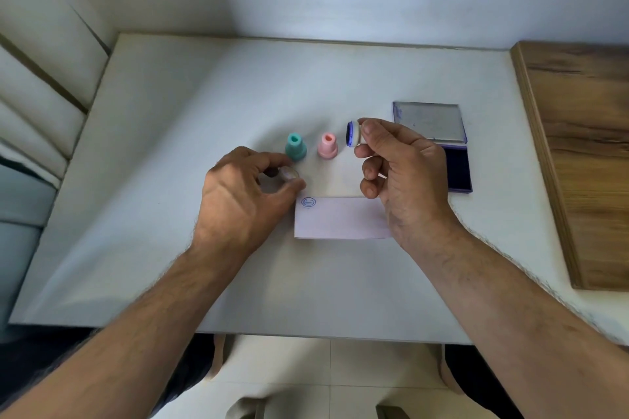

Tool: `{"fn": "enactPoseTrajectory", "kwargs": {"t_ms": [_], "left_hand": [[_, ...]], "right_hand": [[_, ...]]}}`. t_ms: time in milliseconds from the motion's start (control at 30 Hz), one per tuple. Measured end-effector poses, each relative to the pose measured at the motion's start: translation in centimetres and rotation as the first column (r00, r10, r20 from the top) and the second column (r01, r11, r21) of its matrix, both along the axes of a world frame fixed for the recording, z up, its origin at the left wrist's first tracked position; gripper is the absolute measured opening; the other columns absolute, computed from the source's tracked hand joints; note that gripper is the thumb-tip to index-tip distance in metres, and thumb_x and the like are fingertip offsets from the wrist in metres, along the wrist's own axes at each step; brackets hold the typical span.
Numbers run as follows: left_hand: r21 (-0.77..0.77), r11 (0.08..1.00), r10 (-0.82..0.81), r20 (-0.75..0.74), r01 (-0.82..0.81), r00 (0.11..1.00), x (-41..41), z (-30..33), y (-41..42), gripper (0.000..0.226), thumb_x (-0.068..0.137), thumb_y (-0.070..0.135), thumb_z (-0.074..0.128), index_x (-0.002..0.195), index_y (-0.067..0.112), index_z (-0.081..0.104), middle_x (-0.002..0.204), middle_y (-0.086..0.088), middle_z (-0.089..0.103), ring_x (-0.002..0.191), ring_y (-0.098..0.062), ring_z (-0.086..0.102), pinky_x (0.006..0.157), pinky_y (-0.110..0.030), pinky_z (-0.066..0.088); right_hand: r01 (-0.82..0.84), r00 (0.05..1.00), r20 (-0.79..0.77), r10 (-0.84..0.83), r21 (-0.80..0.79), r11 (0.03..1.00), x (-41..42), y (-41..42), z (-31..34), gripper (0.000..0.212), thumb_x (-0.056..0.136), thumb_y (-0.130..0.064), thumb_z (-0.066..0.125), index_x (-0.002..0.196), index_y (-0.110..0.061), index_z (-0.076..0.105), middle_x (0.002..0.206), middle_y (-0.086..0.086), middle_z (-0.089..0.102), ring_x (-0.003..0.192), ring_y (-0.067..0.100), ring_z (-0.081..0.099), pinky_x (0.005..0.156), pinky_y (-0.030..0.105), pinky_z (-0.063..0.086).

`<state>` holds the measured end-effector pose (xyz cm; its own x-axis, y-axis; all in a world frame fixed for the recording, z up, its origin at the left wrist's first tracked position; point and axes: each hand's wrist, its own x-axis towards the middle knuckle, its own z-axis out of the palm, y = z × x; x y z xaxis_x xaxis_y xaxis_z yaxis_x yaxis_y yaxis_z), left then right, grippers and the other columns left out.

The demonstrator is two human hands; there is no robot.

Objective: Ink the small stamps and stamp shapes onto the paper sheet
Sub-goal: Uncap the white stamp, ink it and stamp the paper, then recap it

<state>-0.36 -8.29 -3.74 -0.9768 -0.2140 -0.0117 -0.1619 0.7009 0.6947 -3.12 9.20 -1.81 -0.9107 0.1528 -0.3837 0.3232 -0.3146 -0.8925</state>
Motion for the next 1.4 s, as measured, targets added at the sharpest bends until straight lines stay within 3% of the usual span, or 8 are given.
{"fn": "enactPoseTrajectory", "kwargs": {"t_ms": [433, 600, 867, 1100, 1200, 1267, 1333, 1400], "left_hand": [[0.112, 0.99, 0.077, 0.11, -0.089, 0.991, -0.1, 0.3, -0.3, 0.036, 0.062, 0.049, 0.086, 0.094, 0.036, 0.076, 0.076, 0.017, 0.067, 0.066, 0.002, 0.058, 0.061, -0.01, 0.042], [0.154, 0.984, 0.096, -0.044, -0.088, 0.994, 0.2, 0.9, 0.4, 0.023, 0.065, 0.044, 0.085, 0.061, 0.029, 0.069, 0.053, 0.013, 0.055, 0.05, -0.006, 0.044, 0.046, -0.011, 0.032], [0.218, 0.97, -0.063, -0.198, 0.107, 0.978, -0.2, 3.1, 4.1, 0.022, 0.069, 0.036, 0.085, 0.066, 0.018, 0.072, 0.057, 0.012, 0.057, 0.054, 0.008, 0.051, 0.053, -0.011, 0.034], [0.261, 0.958, -0.066, -0.206, 0.12, 0.976, 0.2, 3.4, 5.3, 0.019, 0.07, 0.038, 0.084, 0.066, 0.026, 0.069, 0.07, 0.004, 0.069, 0.075, -0.018, 0.068, 0.068, -0.04, 0.053], [0.234, 0.954, -0.145, -0.179, 0.185, 0.973, 0.5, 3.2, 5.7, 0.016, 0.07, 0.034, 0.084, 0.065, 0.026, 0.071, 0.065, 0.006, 0.065, 0.064, -0.011, 0.058, 0.062, -0.023, 0.045], [0.17, 0.953, -0.228, -0.145, 0.251, 0.963, 0.5, 2.9, 5.9, 0.018, 0.069, 0.037, 0.084, 0.071, 0.024, 0.073, 0.065, 0.007, 0.063, 0.069, -0.013, 0.055, 0.06, -0.018, 0.04], [0.046, 0.937, -0.34, -0.124, 0.347, 0.932, 0.5, 2.5, 5.9, 0.025, 0.067, 0.046, 0.082, 0.081, 0.027, 0.074, 0.074, 0.01, 0.064, 0.076, -0.012, 0.054, 0.064, -0.015, 0.039], [-0.066, 0.893, -0.45, -0.122, 0.445, 0.885, 0.5, 2.1, 5.6, 0.034, 0.066, 0.053, 0.079, 0.09, 0.03, 0.074, 0.082, 0.014, 0.063, 0.08, -0.006, 0.049, 0.069, -0.018, 0.039]], "right_hand": [[-0.099, 0.995, -0.042, 0.095, -0.102, 0.99, 0.6, 0.0, 0.4, 0.022, 0.092, 0.003, 0.053, 0.098, -0.009, 0.07, 0.071, 0.004, 0.066, 0.05, 0.015, 0.044, 0.042, 0.022, 0.039], [-0.16, 0.986, -0.07, 0.15, -0.179, 0.971, 1.0, 0.4, 0.2, 0.033, 0.088, 0.014, 0.047, 0.093, -0.011, 0.068, 0.07, 0.006, 0.053, 0.051, 0.014, 0.046, 0.044, 0.023, 0.039], [-0.208, 0.976, -0.034, 0.213, -0.403, 0.891, 1.8, 1.1, 1.2, 0.036, 0.089, 0.016, 0.037, 0.092, -0.011, 0.059, 0.067, -0.001, 0.064, 0.051, 0.011, 0.045, 0.042, 0.02, 0.037], [-0.15, 0.986, -0.003, 0.167, -0.446, 0.882, 2.4, 2.4, 2.4, 0.024, 0.089, 0.006, 0.048, 0.095, -0.012, 0.063, 0.081, 0.005, 0.062, 0.052, 0.012, 0.045, 0.043, 0.02, 0.038], [-0.076, 0.997, 0.006, 0.081, -0.283, 0.956, 1.9, 3.7, 2.4, 0.02, 0.092, 0.001, 0.052, 0.097, -0.011, 0.068, 0.077, 0.007, 0.065, 0.05, 0.013, 0.047, 0.043, 0.022, 0.041], [-0.015, 1.0, -0.022, 0.017, 0.09, 0.996, 1.4, 4.9, 2.1, 0.017, 0.091, -0.004, 0.058, 0.095, -0.015, 0.071, 0.075, 0.008, 0.068, 0.048, 0.015, 0.051, 0.045, 0.026, 0.046], [0.028, 0.999, -0.052, -0.004, 0.451, 0.892, 1.2, 5.9, 1.7, 0.013, 0.089, -0.014, 0.063, 0.093, -0.021, 0.073, 0.08, 0.004, 0.072, 0.048, 0.014, 0.056, 0.047, 0.027, 0.05], [0.041, 0.998, -0.069, 0.004, 0.635, 0.771, 1.1, 6.5, 1.5, 0.01, 0.087, -0.023, 0.065, 0.094, -0.025, 0.073, 0.086, -0.001, 0.071, 0.06, 0.013, 0.062, 0.045, 0.024, 0.051]]}}
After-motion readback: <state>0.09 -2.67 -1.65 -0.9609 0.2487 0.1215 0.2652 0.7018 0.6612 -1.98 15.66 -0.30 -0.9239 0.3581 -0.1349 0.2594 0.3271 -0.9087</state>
